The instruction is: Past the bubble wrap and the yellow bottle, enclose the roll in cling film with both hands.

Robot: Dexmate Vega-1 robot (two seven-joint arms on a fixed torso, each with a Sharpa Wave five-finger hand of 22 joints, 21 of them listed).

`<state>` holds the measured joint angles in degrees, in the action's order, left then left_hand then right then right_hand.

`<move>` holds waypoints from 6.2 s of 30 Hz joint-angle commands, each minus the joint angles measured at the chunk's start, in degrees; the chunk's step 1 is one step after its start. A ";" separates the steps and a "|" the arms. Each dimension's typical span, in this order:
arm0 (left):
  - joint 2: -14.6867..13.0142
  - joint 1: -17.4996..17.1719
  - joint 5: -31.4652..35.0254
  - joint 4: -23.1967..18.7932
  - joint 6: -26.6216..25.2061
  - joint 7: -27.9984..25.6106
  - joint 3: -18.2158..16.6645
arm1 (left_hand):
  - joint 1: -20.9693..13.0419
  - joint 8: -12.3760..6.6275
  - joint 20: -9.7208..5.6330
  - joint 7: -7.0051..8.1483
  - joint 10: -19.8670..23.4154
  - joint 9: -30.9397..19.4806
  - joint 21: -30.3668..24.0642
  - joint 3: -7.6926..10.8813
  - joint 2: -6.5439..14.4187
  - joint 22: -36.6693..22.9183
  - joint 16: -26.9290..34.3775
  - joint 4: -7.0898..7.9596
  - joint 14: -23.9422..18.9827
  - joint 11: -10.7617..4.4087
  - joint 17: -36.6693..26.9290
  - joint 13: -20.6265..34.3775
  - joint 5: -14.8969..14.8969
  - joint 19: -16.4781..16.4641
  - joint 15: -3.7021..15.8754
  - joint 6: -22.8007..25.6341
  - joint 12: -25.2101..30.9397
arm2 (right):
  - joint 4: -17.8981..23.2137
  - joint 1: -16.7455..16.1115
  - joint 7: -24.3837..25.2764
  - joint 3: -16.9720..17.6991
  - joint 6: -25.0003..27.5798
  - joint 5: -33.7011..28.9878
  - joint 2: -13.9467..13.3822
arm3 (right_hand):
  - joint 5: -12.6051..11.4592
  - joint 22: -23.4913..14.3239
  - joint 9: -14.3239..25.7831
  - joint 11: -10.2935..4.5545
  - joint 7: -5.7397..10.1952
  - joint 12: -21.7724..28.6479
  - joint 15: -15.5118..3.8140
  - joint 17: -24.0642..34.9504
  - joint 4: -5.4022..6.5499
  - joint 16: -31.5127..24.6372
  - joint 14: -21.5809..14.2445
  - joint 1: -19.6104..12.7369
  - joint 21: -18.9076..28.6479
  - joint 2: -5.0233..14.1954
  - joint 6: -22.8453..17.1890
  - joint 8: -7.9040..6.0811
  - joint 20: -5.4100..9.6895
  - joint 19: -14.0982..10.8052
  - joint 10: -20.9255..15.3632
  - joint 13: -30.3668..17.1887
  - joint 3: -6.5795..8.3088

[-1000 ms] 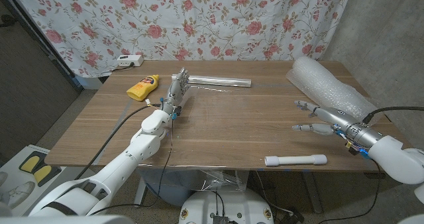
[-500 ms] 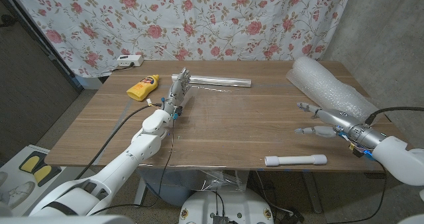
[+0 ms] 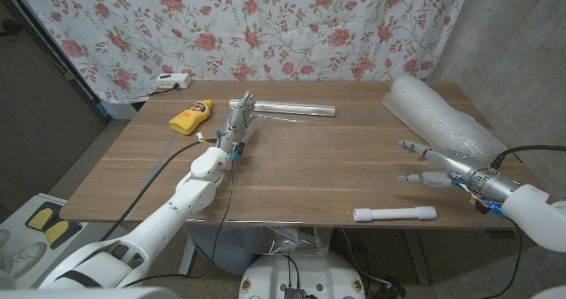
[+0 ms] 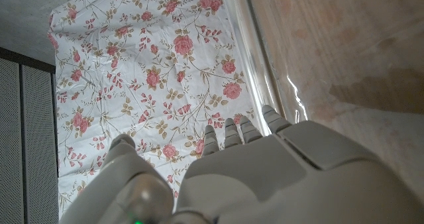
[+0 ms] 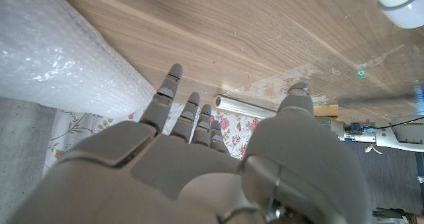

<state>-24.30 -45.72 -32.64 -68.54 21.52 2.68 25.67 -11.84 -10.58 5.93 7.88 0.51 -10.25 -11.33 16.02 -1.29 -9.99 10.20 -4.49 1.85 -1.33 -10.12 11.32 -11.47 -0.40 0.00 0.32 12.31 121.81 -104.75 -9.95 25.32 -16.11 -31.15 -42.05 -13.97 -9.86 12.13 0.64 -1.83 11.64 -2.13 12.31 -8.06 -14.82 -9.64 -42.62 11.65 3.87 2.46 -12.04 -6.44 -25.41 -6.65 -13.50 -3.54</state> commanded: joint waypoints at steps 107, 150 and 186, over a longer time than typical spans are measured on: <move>-2.00 -2.70 0.49 -4.69 -1.72 -2.17 -0.36 | 0.63 -0.01 -0.43 0.60 0.46 -0.01 0.20 -0.60 0.58 -0.16 0.41 -0.61 0.37 -0.22 -0.20 0.13 -0.56 0.20 0.00 -2.76 0.06 | 6.09 -9.40 -5.19 2.95 1.42 -18.62 5.85 | -0.16 -0.51 -0.05 -4.55 6.66 4.11 -7.65 2.15 0.74 -4.14 -8.72 -2.85 1.00 1.50 -14.26 -3.79 2.49 -3.01 -11.88 -1.79 2.49; -0.71 -2.40 0.44 -2.96 -0.85 -1.61 0.26 | 0.70 -0.17 -0.48 0.78 -0.40 0.00 0.17 -0.81 0.75 -0.16 0.51 -0.80 0.25 -0.39 -0.21 0.13 -0.60 0.15 0.05 -2.57 -0.13 | 6.24 -11.56 -4.49 1.13 4.80 -22.32 5.12 | 1.88 -1.06 2.96 -6.25 8.80 11.14 -9.69 10.97 -0.57 -11.15 -14.93 -10.89 2.21 3.13 -18.94 -5.96 4.66 -8.08 -16.73 -7.54 6.56; -1.16 -4.08 -0.17 -3.76 -0.16 -1.64 -0.26 | 0.83 -0.18 -0.52 0.76 -0.11 0.01 0.17 -1.00 0.84 -0.16 0.50 -0.89 0.26 -0.49 -0.22 0.14 -0.62 0.14 -0.01 -2.45 0.03 | 3.57 -12.31 3.88 -3.84 8.50 -22.00 2.74 | 2.75 -3.30 13.61 -9.98 10.93 30.14 -11.12 27.74 -0.95 -23.59 -34.62 -18.32 7.09 3.75 -32.85 -18.13 8.57 -14.62 -31.69 -20.54 9.71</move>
<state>-25.69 -49.60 -32.35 -73.02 20.71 0.59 25.59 -11.31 -10.20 5.73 8.39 0.19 -10.14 -11.33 15.15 -0.76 -9.99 10.20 -5.37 1.85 -1.43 -10.28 11.32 -11.92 -0.20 0.00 -2.46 12.07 126.11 -117.01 -8.82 22.91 -8.68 -53.66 -38.62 -11.42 -12.44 24.72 -7.59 9.19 39.54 -3.93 38.78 -9.00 -37.64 -41.76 -59.20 17.76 6.65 -28.32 -28.77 1.51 -39.15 -35.35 -32.27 5.52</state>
